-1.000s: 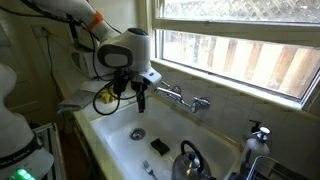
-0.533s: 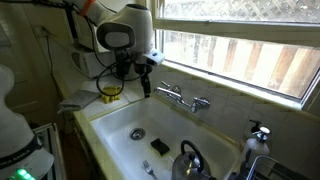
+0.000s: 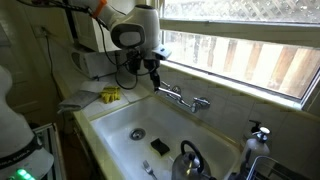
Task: Turn the tap faucet to the left, then move the sponge backwards, then turn the tap faucet to the right and open the tap
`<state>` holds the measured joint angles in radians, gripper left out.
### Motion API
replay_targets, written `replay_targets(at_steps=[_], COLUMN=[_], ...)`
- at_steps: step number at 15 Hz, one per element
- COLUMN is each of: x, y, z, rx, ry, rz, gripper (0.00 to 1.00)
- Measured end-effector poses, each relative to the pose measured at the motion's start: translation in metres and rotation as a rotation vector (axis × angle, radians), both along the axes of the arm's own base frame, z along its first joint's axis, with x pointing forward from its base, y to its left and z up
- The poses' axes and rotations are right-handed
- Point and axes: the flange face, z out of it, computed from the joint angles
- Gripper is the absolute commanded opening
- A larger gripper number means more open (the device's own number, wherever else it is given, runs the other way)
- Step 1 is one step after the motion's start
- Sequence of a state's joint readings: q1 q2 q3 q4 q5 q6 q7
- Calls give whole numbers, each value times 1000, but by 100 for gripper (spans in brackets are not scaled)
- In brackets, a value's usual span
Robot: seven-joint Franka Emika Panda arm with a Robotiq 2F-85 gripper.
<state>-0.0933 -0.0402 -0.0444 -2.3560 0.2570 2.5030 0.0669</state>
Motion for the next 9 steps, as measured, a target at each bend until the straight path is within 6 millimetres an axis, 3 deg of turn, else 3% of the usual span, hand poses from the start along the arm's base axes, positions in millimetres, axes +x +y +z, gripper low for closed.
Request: replay_targets(at_steps=[5,9], x=[38,50], y=[16,33], z=[-48,-68], rx=[-5,-4], ry=[-19,-76], rz=[-4,-7], gripper=[100,100])
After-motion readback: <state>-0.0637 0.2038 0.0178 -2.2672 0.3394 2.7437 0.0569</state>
